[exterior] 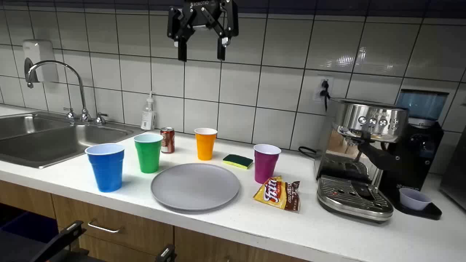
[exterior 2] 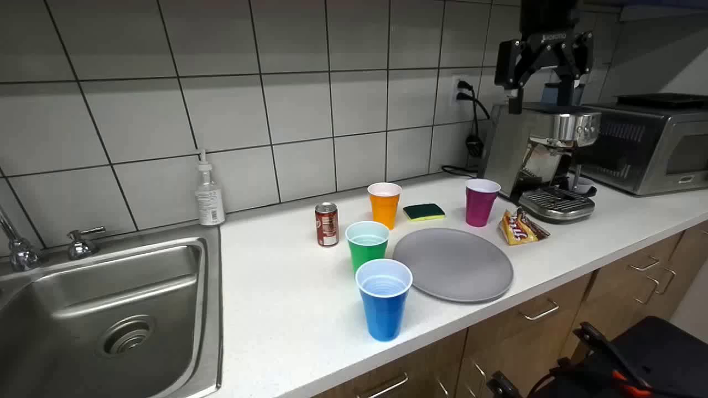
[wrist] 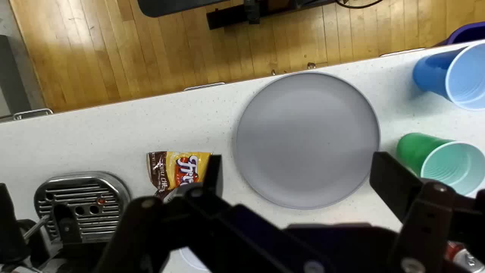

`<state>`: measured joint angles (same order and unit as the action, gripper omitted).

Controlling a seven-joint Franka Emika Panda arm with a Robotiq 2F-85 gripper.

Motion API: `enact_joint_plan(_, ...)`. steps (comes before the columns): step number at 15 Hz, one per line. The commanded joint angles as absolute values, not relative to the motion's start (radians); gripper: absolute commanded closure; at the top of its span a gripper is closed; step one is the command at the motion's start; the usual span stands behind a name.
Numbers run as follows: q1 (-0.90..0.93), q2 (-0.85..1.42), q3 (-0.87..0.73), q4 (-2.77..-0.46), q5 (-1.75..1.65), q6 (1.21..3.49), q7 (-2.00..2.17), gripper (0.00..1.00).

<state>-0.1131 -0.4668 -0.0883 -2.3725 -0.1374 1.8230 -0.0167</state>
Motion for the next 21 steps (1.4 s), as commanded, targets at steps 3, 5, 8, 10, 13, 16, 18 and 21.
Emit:
enact_joint_plan(3, -0.111, -0.466, -0.090, -2.371, -0.138, 1.821, -0.016, 0.00)
enact_joint_plan(5, -0.111, -0.466, -0.090, -2.371, -0.138, 1.821, -0.016, 0.00)
enact_joint_plan(8, -0.117, -0.471, -0.084, -2.383, -0.149, 1.849, 0.006, 0.00)
enact_joint_plan(10, -0.120, -0.468, -0.082, -2.405, -0.160, 1.886, 0.018, 0.00)
enact_joint_plan(13, -0.122, -0.476, -0.089, -2.466, -0.165, 1.990, 0.009, 0.00)
enact_joint_plan(16, -0.129, -0.477, -0.093, -2.528, -0.181, 2.089, 0.001, 0.00)
enact_joint_plan(18, -0.138, -0.471, -0.095, -2.563, -0.201, 2.142, 0.005, 0.00)
enact_joint_plan(21, -0.154, -0.432, -0.109, -2.587, -0.236, 2.191, -0.014, 0.00)
